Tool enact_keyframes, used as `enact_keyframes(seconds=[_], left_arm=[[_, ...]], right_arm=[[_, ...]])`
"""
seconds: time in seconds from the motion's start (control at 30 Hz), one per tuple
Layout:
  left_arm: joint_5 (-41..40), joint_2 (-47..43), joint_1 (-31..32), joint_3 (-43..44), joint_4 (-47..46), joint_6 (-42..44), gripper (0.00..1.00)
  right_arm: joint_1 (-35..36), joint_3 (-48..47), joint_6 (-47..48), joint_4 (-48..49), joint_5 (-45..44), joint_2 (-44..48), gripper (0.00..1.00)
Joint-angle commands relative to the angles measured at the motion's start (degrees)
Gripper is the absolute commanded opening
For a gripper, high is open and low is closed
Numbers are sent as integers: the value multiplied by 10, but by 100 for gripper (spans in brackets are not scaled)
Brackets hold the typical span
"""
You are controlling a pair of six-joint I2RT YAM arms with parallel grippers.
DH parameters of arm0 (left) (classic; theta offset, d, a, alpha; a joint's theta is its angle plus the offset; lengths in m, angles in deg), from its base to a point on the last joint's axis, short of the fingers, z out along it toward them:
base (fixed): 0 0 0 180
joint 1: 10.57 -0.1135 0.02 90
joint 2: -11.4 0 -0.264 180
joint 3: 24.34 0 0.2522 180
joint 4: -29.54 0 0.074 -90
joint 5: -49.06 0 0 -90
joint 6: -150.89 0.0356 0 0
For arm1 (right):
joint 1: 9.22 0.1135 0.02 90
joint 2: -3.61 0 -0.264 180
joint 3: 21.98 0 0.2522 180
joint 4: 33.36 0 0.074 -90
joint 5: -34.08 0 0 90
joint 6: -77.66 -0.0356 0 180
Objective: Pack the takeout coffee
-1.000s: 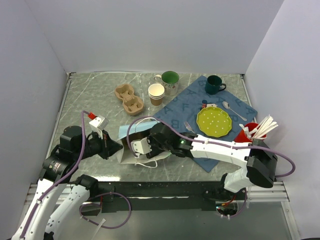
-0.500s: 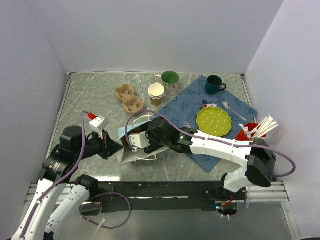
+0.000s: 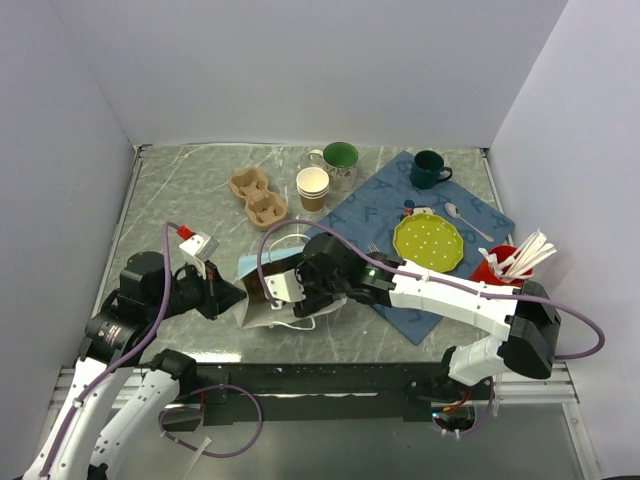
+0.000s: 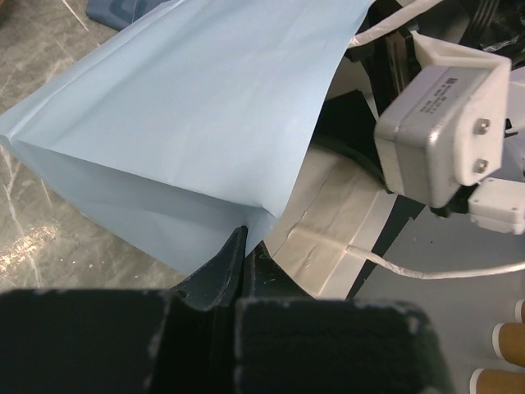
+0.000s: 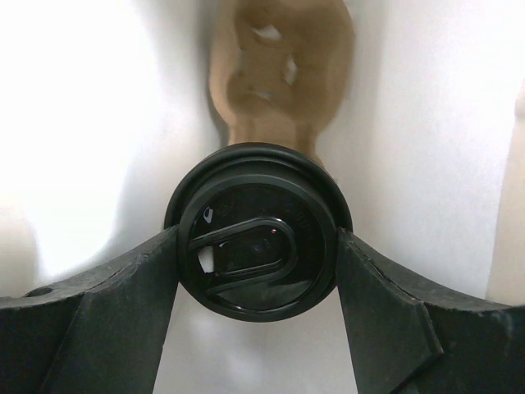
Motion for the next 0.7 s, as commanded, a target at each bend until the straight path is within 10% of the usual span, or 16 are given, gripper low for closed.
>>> enact_keyframes(seconds=[0.0,0.67], left_arm=[[16,-1,0,5,-5,11,1],[16,2,0,4,-8,-2,1]], right_arm=[[-1,-32,-19,-24,63,16,52],[27,29,23,145,-158,-44,51]])
